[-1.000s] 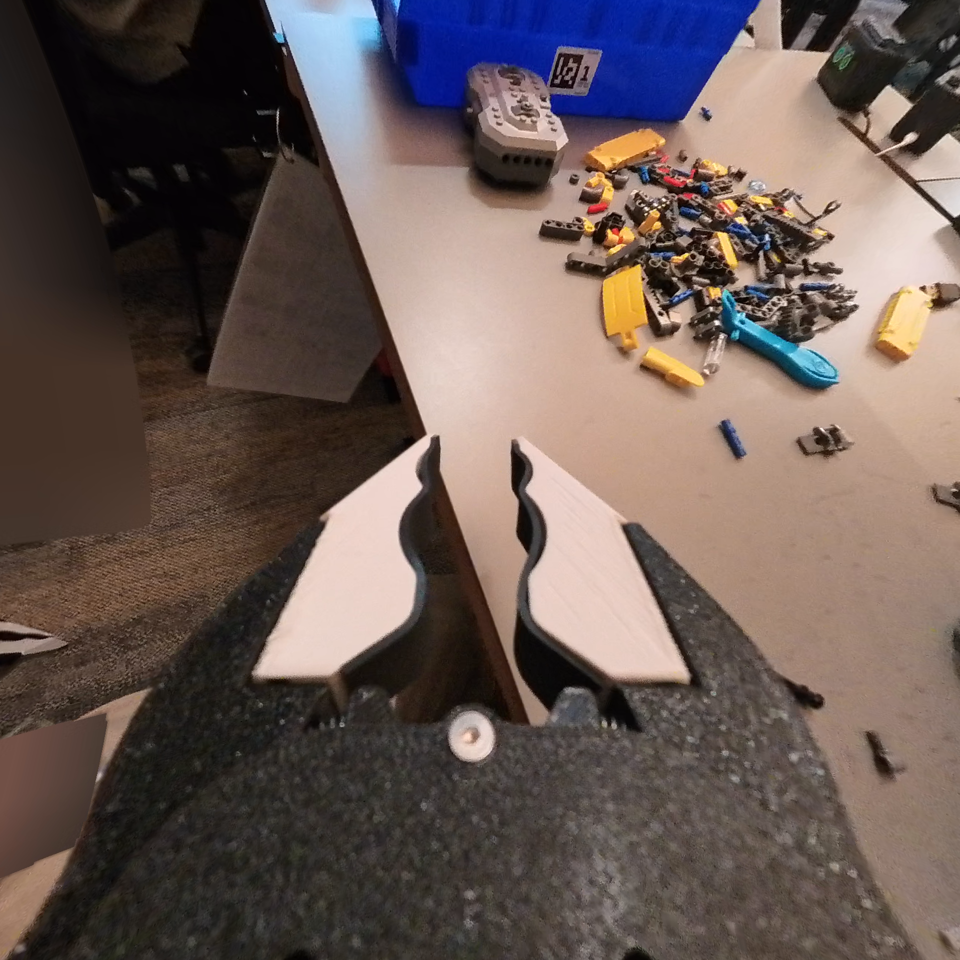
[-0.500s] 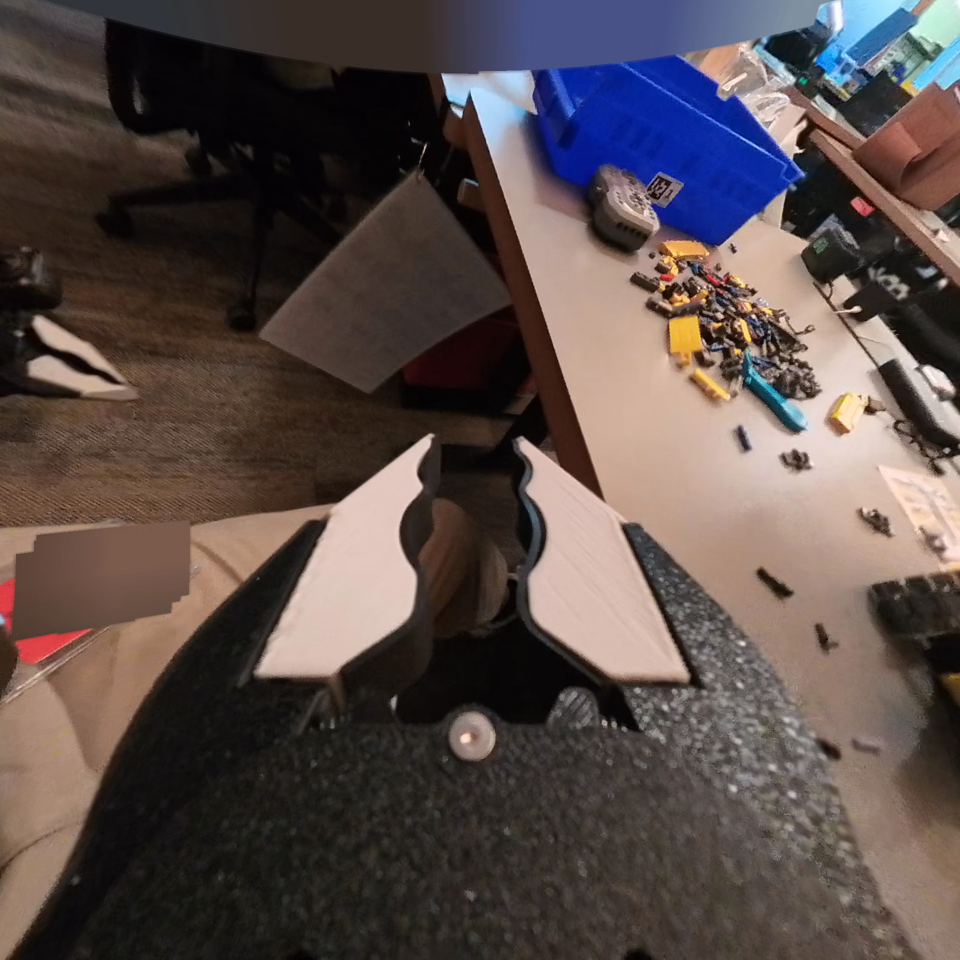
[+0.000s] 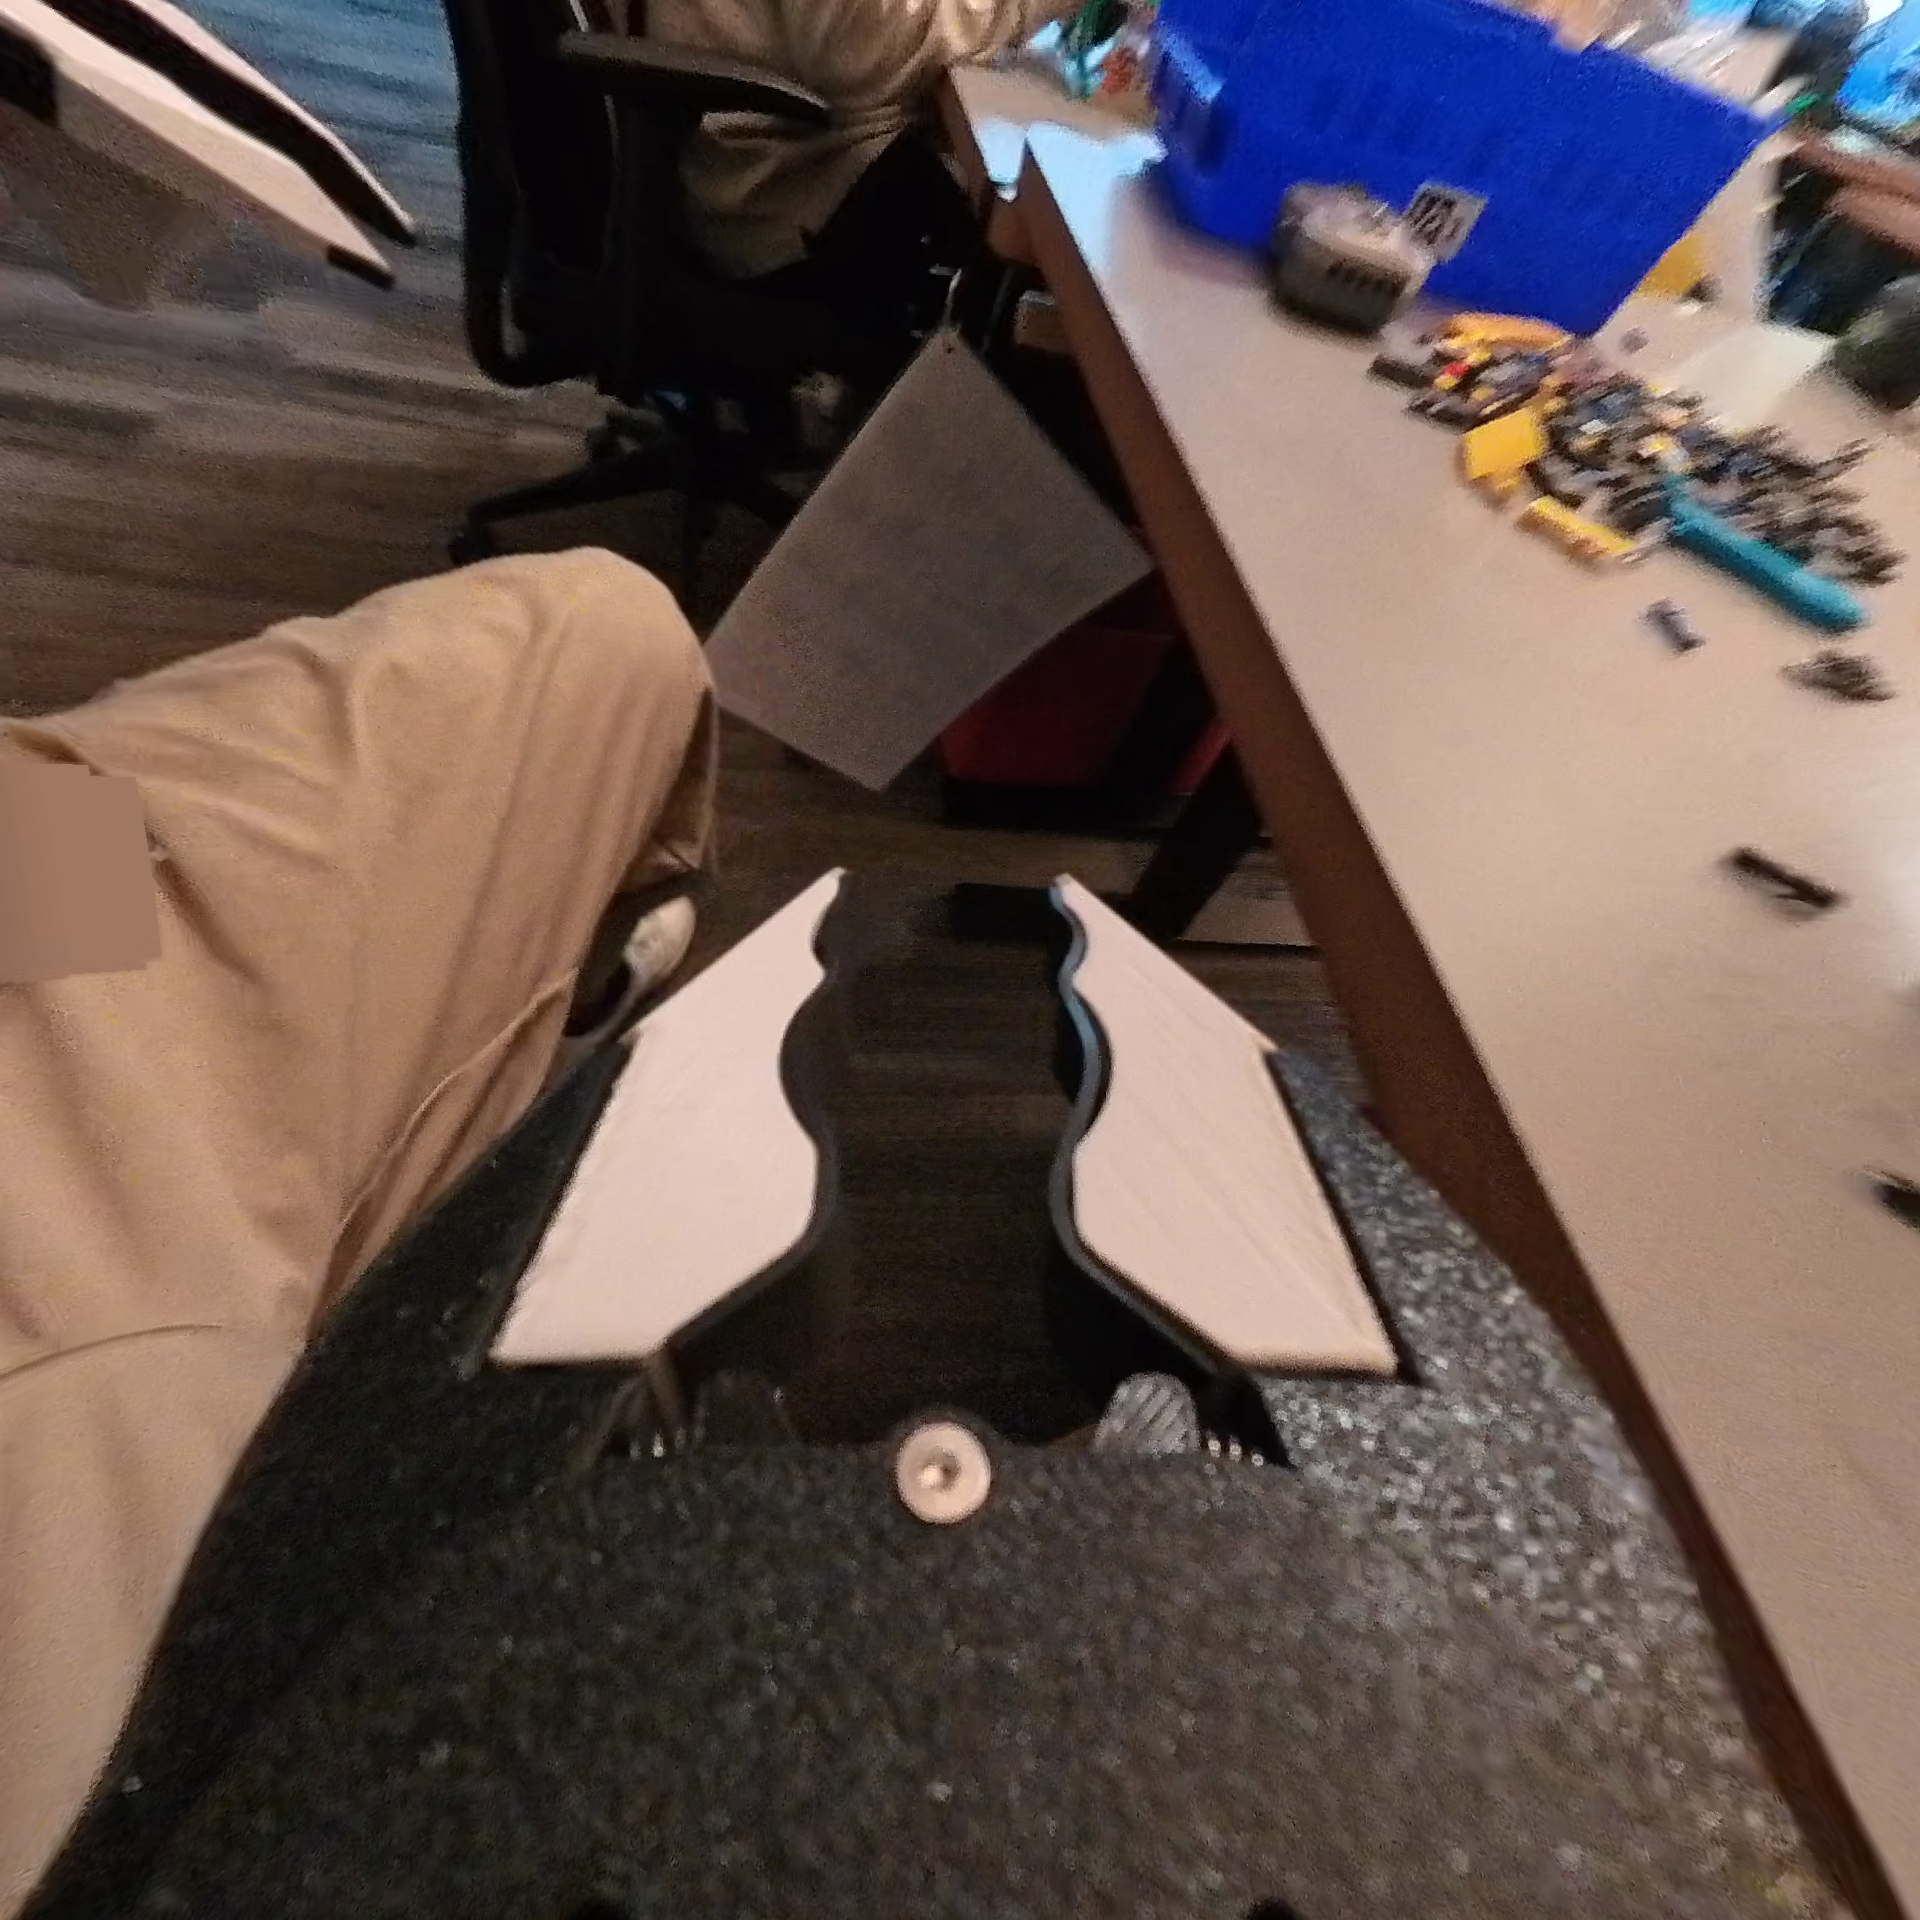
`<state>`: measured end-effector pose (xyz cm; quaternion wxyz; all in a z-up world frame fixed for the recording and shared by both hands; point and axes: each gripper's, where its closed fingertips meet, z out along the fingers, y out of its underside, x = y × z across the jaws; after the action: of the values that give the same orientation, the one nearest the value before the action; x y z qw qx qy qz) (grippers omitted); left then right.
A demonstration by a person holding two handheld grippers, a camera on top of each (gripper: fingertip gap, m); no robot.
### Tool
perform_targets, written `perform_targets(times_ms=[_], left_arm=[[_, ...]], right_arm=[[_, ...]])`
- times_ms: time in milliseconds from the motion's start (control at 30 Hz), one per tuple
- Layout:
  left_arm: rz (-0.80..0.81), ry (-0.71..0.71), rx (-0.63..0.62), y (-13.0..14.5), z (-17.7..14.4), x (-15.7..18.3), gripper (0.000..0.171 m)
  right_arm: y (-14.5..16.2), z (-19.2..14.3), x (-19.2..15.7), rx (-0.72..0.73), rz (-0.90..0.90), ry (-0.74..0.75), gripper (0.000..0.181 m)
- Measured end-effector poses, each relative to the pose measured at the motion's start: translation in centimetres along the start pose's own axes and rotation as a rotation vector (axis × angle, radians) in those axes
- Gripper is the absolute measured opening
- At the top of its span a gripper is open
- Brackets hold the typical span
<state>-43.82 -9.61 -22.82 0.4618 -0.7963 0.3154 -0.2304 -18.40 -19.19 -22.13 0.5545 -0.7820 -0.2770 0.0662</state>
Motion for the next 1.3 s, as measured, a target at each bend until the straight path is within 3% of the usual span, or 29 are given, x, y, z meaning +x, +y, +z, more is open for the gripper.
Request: perform_targets(times_ms=[167, 300, 500, 600, 700, 800, 900, 1033, 1133, 1300], left_arm=[[-0.042, -0.058, -0.053, 2.8, 2.4, -1.5, 0.051], [-0.168, -0.094, -0.088, 6.1, 3.0, -4.5, 0.060], [-0.304, -0.119, -0.081, 9.9, 3.8, -8.6, 0.068], [-0.256, -0.114, -0.068, 11.0, 6.0, -9.6, 0.070], [-0.256, -0.042, -0.032, 11.1, 9.3, -9.2, 0.070], [-0.282, 0.031, 0.018, 11.3, 12.9, -8.5, 0.071], [-0.306, 0.088, -0.030, 13.4, 16.0, -7.7, 0.069], [-0.291, 0.138, -0.117, 16.7, 17.3, -6.0, 0.066], [-0.284, 0.157, -0.112, 16.0, 18.0, -5.3, 0.066], [-0.234, 0.183, -0.149, 15.8, 20.0, -3.6, 0.068]], right_arm=[[3.0, 7.5, -2.2, -0.078, 0.018, -0.177, 0.033], [6.5, 13.6, -4.3, -0.135, 0.097, -0.315, 0.031], [13.0, 18.5, -5.3, -0.187, 0.030, -0.332, 0.027], [16.0, 18.4, -4.8, -0.207, 0.077, -0.313, 0.024], [16.8, 16.6, -3.6, -0.223, 0.204, -0.282, 0.029], [17.5, 15.0, -2.0, -0.218, 0.143, -0.193, 0.028], [18.7, 14.4, -1.5, -0.235, 0.115, -0.177, 0.028], [18.6, 13.5, -2.1, -0.213, 0.174, -0.220, 0.030], [19.6, 12.9, -1.0, -0.239, 0.118, -0.179, 0.030], [20.6, 12.3, 0.0, -0.232, 0.234, -0.198, 0.031]])
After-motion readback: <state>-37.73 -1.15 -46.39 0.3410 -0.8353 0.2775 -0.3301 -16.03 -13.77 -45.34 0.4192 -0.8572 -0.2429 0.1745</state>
